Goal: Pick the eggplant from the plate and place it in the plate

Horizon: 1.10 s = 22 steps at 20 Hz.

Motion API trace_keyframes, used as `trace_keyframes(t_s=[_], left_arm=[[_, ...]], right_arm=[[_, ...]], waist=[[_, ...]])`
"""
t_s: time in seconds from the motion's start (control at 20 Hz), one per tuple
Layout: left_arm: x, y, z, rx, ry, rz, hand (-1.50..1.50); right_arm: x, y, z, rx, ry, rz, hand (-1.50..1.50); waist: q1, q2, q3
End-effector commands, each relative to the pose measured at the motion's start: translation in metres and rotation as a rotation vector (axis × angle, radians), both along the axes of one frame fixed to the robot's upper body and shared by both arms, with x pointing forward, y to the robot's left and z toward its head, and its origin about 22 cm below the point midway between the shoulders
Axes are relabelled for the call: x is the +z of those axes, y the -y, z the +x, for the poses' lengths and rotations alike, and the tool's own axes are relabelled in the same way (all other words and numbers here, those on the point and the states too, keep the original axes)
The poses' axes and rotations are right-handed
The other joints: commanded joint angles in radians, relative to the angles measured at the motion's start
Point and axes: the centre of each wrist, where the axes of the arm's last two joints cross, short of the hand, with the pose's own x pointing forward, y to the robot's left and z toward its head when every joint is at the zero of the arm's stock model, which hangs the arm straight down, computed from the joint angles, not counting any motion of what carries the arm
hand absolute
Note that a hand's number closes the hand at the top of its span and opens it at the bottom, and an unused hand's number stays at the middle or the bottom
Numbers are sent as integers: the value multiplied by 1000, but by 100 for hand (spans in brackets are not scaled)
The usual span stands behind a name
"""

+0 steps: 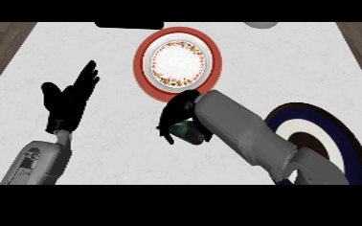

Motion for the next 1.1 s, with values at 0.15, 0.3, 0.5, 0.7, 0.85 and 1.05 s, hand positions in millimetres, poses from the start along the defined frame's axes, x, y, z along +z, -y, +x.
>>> trace_keyframes(t_s=[0.15, 0.3, 0.5, 0.7, 0.85, 1.05], left_arm=[[6, -14, -1, -9, 10, -2, 0], [-3, -13, -4, 3, 12, 7, 0], [3, -3, 3, -9, 12, 11, 0], [-5, -6, -3, 12, -21, 0, 0], [-7, 2, -4, -12, -28, -1, 0], [-7, 2, -2, -21, -42, 2, 0]], right_arm=[[-25, -2, -19, 70, -163, 1, 150], [-20, -5, -18, 50, -178, 19, 150], [-2, 8, 7, -488, -18, 124, 150], [20, 14, 27, -820, 136, 195, 150], [42, 6, 35, -1012, 291, 257, 150], [93, -18, 43, -1208, 529, 443, 150]], waist=[[1, 10, -1], [9, 12, -1], [17, 9, -2], [4, -20, -3], [19, -22, -4], [32, -34, -5]])
